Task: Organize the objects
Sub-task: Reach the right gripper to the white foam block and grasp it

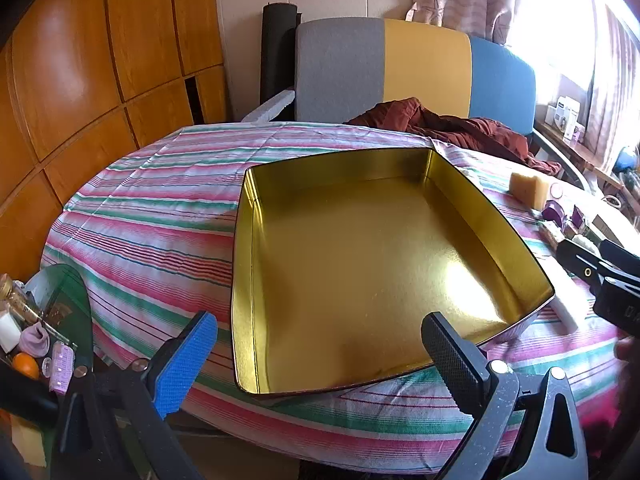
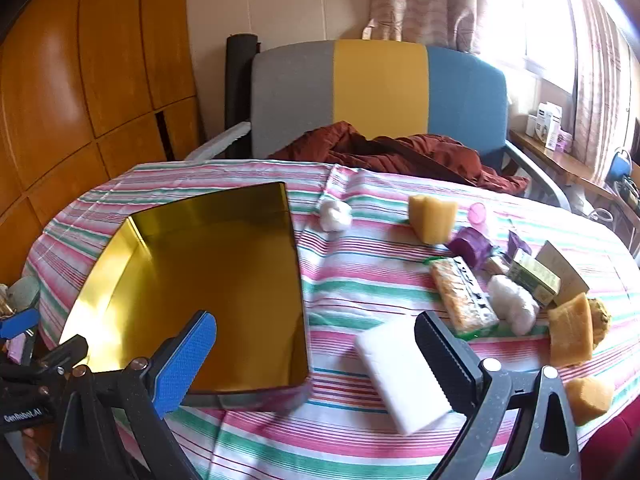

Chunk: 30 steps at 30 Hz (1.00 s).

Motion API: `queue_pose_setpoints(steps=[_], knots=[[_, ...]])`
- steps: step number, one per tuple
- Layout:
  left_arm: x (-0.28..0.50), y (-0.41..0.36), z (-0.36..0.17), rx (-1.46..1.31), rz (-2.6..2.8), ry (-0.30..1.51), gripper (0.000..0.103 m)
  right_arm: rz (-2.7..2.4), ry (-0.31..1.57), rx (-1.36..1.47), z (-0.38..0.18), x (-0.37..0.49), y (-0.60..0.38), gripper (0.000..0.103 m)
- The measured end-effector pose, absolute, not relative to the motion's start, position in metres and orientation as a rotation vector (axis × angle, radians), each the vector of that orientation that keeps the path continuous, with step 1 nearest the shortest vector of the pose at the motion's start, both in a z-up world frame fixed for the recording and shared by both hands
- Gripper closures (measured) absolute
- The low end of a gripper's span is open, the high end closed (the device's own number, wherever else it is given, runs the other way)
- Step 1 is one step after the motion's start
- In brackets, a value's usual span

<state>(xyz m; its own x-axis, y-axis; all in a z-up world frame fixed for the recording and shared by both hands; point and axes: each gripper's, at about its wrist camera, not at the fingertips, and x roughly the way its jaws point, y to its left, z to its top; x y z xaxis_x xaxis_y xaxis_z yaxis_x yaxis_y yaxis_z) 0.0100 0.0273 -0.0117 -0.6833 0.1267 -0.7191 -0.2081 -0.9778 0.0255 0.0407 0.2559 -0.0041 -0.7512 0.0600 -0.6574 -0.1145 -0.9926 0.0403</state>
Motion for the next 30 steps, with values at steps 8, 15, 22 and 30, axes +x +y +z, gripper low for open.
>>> queue_pose_setpoints(steps=[8,15,22,30], knots=[[0.010,0.033,-0.015,-1.163,2.686,0.181,0.000,2.762,0.177,-1.071,-0.011,0.049,0.296,0.002],[0.009,0.037,-0.013,-1.154,2.634,0.141,0.000,2.709,0.194,-1.090,-0.016,0.057,0.327,0.002],[0.005,0.047,-0.014,-1.160,2.568,0.146,0.000,2.673,0.183,-1.175,-0.026,0.060,0.351,0.002],[0.002,0.053,-0.019,-1.187,2.453,0.095,0.000,2.684,0.112,-1.305,-0.040,0.044,0.346,0.002]])
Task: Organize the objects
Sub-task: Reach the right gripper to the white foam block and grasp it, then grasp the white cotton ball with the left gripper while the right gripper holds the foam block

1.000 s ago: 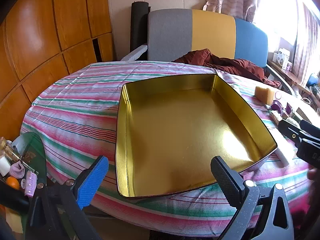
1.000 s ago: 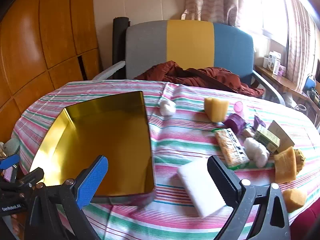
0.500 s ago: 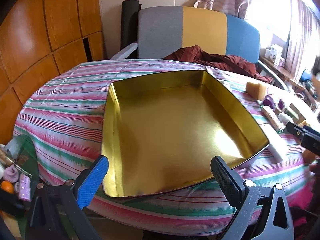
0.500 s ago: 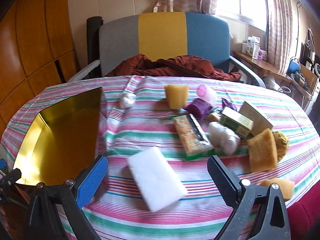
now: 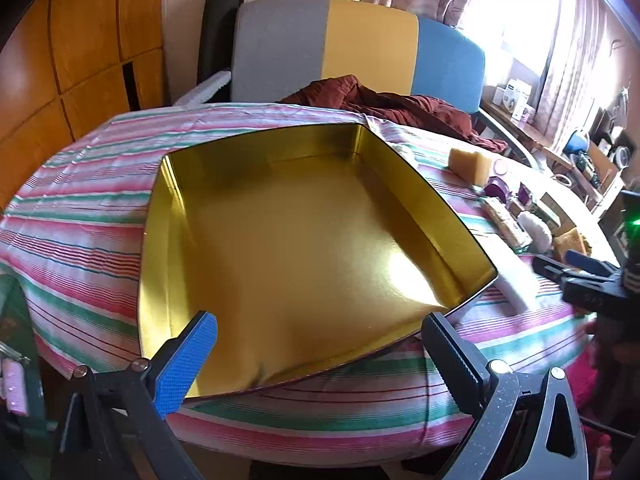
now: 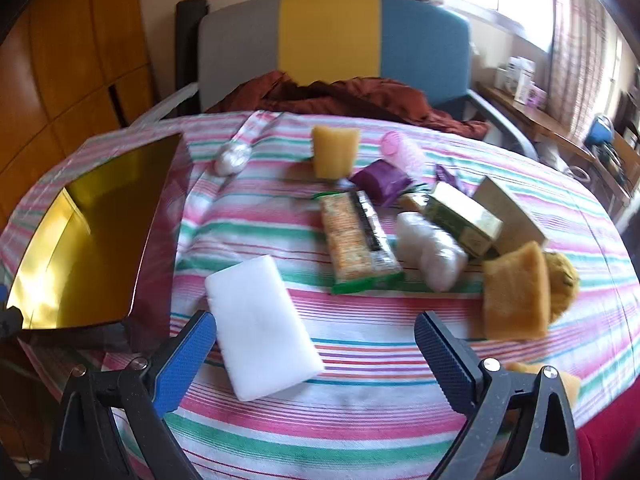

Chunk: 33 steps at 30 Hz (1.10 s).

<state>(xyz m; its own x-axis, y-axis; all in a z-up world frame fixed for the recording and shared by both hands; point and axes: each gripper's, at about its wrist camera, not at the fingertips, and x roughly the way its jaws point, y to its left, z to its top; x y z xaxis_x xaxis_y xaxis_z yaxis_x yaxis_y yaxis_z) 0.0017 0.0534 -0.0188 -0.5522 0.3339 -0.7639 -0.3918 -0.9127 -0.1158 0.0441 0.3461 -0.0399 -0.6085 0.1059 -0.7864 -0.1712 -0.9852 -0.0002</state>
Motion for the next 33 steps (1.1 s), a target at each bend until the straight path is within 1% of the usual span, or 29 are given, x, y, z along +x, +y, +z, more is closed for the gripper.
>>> queue_pose_setpoints(steps=[2,4,7,8,9,11,13,16,20,28,33], knots=[[0.002,0.051,-0.018,-1.183,2.440,0.063,0.000,2.695,0.086,-1.356,-0.046,0.036,0.340,0.002],[0.000,0.051,-0.017,-1.185,2.426,0.031,0.000,2.698,0.034,-1.409,-0.053,0.026,0.333,0.005],[-0.003,0.051,-0.016,-1.192,2.399,0.001,0.000,2.681,-0.070,-1.504,-0.067,0.012,0.323,0.014],[-0.004,0.052,-0.015,-1.191,2.389,-0.006,0.000,2.671,-0.087,-1.536,-0.071,0.009,0.321,0.020],[-0.005,0.054,-0.013,-1.188,2.373,-0.009,0.000,2.667,-0.094,-1.571,-0.074,0.006,0.320,0.032],[-0.006,0.057,-0.011,-1.185,2.360,-0.004,0.000,2.696,-0.065,-1.616,-0.076,0.006,0.320,0.042],[-0.008,0.064,-0.008,-1.175,2.342,0.018,0.000,2.686,-0.080,-1.608,-0.073,0.008,0.323,0.043],[-0.015,0.075,0.001,-1.156,2.315,0.045,0.000,2.685,-0.009,-1.580,-0.066,0.008,0.339,0.043],[-0.028,0.097,0.019,-1.107,2.266,0.116,0.000,2.678,0.011,-1.561,-0.058,0.002,0.352,0.043],[-0.079,0.170,0.049,-1.083,2.131,0.222,0.000,2.667,0.043,-1.624,-0.072,-0.008,0.363,0.042],[-0.123,0.222,0.050,-1.088,2.166,0.298,0.000,2.646,0.109,-1.648,-0.075,-0.010,0.373,0.042]])
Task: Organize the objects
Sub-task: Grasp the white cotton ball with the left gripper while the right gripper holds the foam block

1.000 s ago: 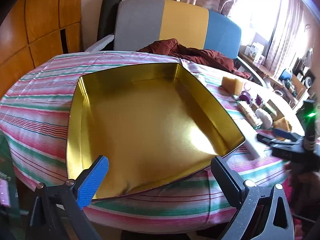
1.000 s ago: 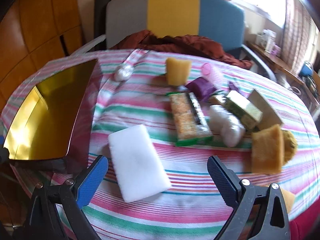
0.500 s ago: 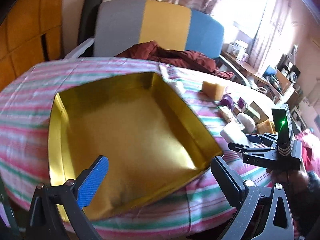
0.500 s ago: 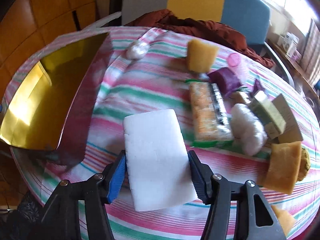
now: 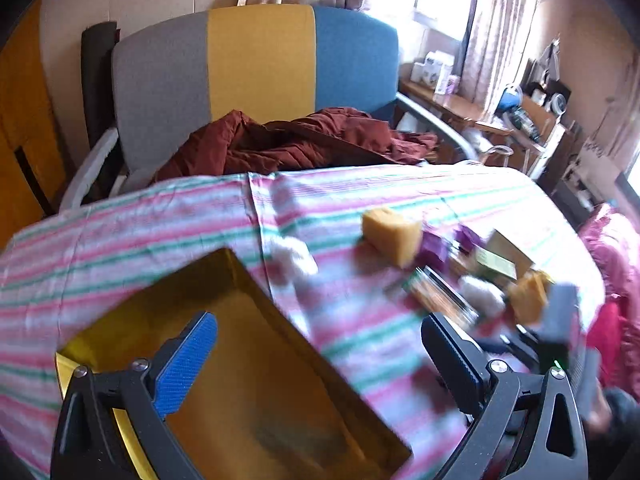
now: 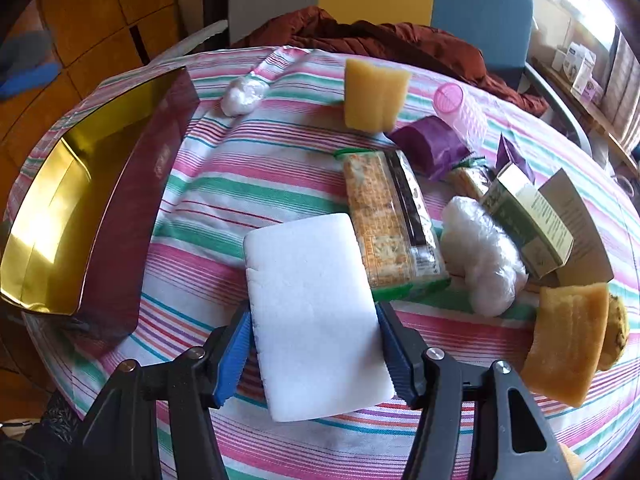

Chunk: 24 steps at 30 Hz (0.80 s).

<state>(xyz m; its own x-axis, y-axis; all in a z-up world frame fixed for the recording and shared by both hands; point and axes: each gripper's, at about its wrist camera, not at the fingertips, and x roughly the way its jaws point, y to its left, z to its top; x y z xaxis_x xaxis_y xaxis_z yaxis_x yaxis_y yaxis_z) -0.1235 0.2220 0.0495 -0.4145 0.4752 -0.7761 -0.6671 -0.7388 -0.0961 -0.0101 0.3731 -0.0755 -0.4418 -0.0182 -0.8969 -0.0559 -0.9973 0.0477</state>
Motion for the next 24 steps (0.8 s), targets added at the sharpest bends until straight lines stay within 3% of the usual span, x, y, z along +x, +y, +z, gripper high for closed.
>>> queue_pose_setpoints(steps=[2,6,14,21,24], knots=[[-0.140,0.237,0.042,-1.136,2.134,0.295,0.001,2.643,0.131,-1.654,-0.077,-0.012,0.375,0.041],[-0.174,0.269,0.016,-1.262,2.084,0.294,0.020,2.642,0.141,-1.663,-0.078,-0.013,0.373,0.041],[-0.222,0.310,-0.035,-1.424,2.066,0.332,0.034,2.646,0.153,-1.681,-0.079,-0.017,0.373,0.041],[-0.237,0.323,-0.063,-1.480,2.138,0.493,0.061,2.645,0.178,-1.687,-0.081,-0.018,0.376,0.041],[-0.233,0.316,-0.057,-1.430,2.143,0.474,0.069,2.647,0.178,-1.682,-0.081,-0.015,0.376,0.042]])
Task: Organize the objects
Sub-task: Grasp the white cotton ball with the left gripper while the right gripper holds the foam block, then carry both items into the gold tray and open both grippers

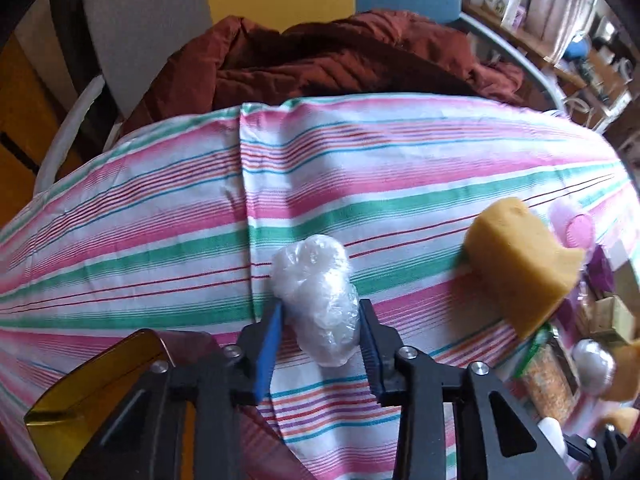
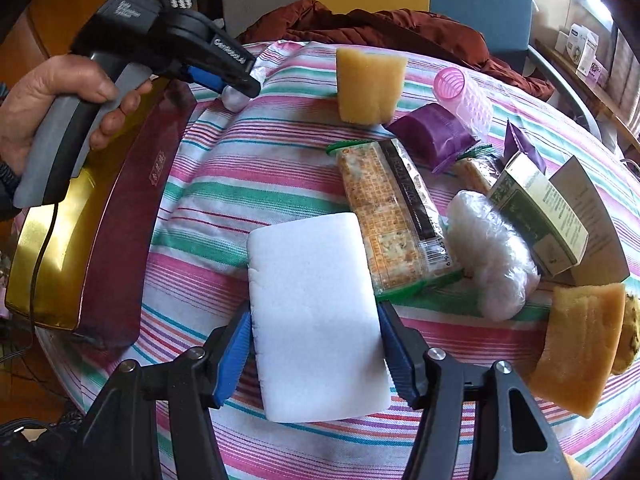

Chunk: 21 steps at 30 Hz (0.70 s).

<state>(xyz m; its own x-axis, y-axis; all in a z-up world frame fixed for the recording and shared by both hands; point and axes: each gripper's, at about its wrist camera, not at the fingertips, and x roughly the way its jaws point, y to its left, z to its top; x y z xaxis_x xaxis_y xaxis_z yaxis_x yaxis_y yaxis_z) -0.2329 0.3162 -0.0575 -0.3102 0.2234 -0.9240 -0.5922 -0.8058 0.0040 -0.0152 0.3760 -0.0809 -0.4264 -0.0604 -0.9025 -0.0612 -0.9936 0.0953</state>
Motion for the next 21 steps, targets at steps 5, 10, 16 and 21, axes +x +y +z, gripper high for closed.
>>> queue_pose_setpoints(steps=[5,10,16,21], knots=[[-0.213,0.303,-0.033,-1.289,2.162,0.444,0.071,2.651,0.170,-1.675,-0.081,-0.013,0.375,0.042],[-0.181,0.283,0.009,-1.152,2.166,0.368,0.070,2.671,0.178,-1.637,-0.078,-0.013,0.375,0.043],[-0.146,0.193,0.040,-1.105,2.240,0.184,0.070,2.733,0.216,-1.549,-0.057,-0.005,0.374,0.043],[-0.123,0.101,0.030,-1.160,2.386,0.098,0.070,2.821,0.333,-1.469,-0.027,-0.012,0.356,0.043]])
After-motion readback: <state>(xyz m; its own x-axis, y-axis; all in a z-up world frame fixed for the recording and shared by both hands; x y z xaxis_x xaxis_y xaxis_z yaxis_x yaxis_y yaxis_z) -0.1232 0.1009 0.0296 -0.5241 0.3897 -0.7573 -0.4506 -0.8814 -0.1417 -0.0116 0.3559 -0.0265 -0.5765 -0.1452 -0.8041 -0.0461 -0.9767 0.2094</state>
